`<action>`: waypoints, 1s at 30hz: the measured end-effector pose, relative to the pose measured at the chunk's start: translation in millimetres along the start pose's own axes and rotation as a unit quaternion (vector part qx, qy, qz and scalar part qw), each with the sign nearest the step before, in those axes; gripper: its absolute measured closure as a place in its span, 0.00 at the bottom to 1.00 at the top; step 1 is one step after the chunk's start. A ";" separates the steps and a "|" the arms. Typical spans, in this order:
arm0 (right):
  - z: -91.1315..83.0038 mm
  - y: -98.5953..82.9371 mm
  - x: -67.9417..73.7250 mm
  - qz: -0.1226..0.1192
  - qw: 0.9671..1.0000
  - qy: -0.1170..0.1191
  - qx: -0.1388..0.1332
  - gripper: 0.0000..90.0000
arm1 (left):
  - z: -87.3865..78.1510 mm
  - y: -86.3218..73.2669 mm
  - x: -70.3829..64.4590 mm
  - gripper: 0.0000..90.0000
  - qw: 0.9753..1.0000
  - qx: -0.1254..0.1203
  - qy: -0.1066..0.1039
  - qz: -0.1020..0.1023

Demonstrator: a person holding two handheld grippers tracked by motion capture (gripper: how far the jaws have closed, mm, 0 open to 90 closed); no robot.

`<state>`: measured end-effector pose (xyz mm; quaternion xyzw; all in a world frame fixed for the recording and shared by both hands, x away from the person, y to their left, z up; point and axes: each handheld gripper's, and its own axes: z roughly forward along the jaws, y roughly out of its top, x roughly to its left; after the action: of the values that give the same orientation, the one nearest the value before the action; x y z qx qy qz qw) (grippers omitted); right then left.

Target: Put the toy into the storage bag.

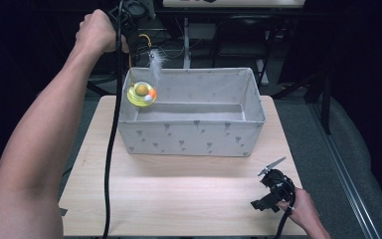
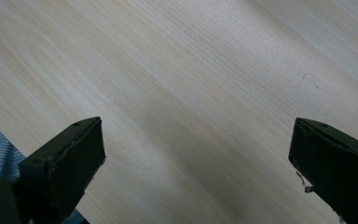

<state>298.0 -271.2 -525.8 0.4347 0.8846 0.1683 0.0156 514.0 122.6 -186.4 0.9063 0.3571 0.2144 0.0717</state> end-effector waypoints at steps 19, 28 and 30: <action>0.8 0.1 -0.2 0.000 1.000 0.006 0.000 0.03 | 37.0 -10.5 -10.3 0.98 0.999 0.011 -0.030 -0.003; 0.3 0.2 -0.3 -0.003 1.000 0.003 0.002 0.03 | 50.3 -21.0 -10.2 0.98 0.999 0.014 -0.039 -0.010; 0.2 0.3 -0.2 -0.002 1.000 0.003 0.003 0.04 | 54.2 -23.4 -10.4 0.98 0.999 0.018 -0.041 -0.009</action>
<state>298.3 -271.1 -525.8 0.4327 0.8858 0.1672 0.0124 516.6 134.0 -245.2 0.9122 0.3658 0.1699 0.0721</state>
